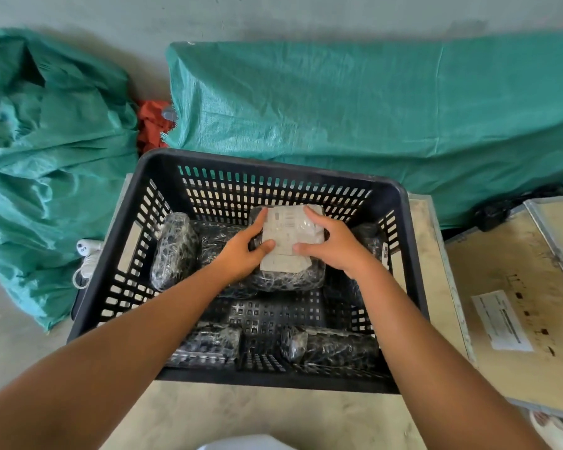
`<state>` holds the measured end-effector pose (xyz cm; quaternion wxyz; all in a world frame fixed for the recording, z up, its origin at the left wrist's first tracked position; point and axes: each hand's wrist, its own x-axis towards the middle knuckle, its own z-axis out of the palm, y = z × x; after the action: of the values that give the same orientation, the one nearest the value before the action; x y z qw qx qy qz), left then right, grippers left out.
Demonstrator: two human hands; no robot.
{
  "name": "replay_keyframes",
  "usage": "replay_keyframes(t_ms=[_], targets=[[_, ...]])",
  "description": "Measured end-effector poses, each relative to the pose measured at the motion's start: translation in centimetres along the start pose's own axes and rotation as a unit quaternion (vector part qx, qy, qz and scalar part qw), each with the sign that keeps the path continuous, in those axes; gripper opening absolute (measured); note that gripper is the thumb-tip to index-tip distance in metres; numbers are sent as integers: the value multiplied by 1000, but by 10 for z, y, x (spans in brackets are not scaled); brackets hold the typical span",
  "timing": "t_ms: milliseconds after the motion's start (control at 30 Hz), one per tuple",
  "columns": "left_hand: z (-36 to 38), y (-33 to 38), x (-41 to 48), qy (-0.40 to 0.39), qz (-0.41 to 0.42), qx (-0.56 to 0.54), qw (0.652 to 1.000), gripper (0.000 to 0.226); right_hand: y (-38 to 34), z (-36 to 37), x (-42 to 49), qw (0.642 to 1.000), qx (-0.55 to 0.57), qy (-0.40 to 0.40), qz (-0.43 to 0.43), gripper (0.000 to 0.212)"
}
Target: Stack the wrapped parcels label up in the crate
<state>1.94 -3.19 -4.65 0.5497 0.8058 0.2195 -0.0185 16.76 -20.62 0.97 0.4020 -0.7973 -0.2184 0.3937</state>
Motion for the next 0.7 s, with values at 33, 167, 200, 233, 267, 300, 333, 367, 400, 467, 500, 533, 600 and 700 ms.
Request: replay_keyframes(t_ms=[33, 167, 200, 233, 267, 300, 333, 367, 400, 467, 500, 533, 600, 700], targets=[[4, 1, 2, -31, -20, 9, 999, 87, 5, 4, 1, 1000, -23, 2, 16, 106], [29, 1, 9, -158, -63, 153, 974, 126, 20, 16, 10, 986, -133, -6, 97, 123], [37, 0, 10, -164, -71, 194, 965, 130, 22, 18, 13, 981, -160, -8, 113, 124], [45, 0, 11, -158, -81, 231, 957, 131, 24, 20, 17, 975, -185, -10, 125, 125], [52, -1, 12, -145, -95, 260, 950, 131, 24, 22, 20, 969, -206, -12, 133, 127], [59, -2, 13, -132, -111, 282, 944, 130, 24, 25, 23, 965, -223, -13, 139, 128], [64, -2, 14, -122, -125, 301, 937, 128, 25, 29, 26, 960, -238, -11, 145, 128], [66, -3, 15, -117, -131, 322, 930, 124, 25, 32, 29, 957, -246, -3, 156, 126], [67, -4, 17, -113, -128, 346, 923, 120, 25, 35, 31, 954, -248, 6, 171, 123], [65, -6, 17, -101, -113, 372, 916, 115, 27, 40, 34, 948, -262, 11, 182, 113], [64, -7, 16, -95, -109, 371, 917, 114, 31, 42, 35, 947, -269, 14, 173, 105], [64, -8, 14, -90, -107, 371, 918, 112, 37, 43, 36, 949, -274, 18, 153, 93], [66, -9, 9, -87, -103, 390, 911, 107, 51, 50, 35, 938, -327, 21, 110, 70], [69, -6, 8, -81, -47, 451, 887, 93, 56, 61, 27, 910, -403, 23, 88, 60]])
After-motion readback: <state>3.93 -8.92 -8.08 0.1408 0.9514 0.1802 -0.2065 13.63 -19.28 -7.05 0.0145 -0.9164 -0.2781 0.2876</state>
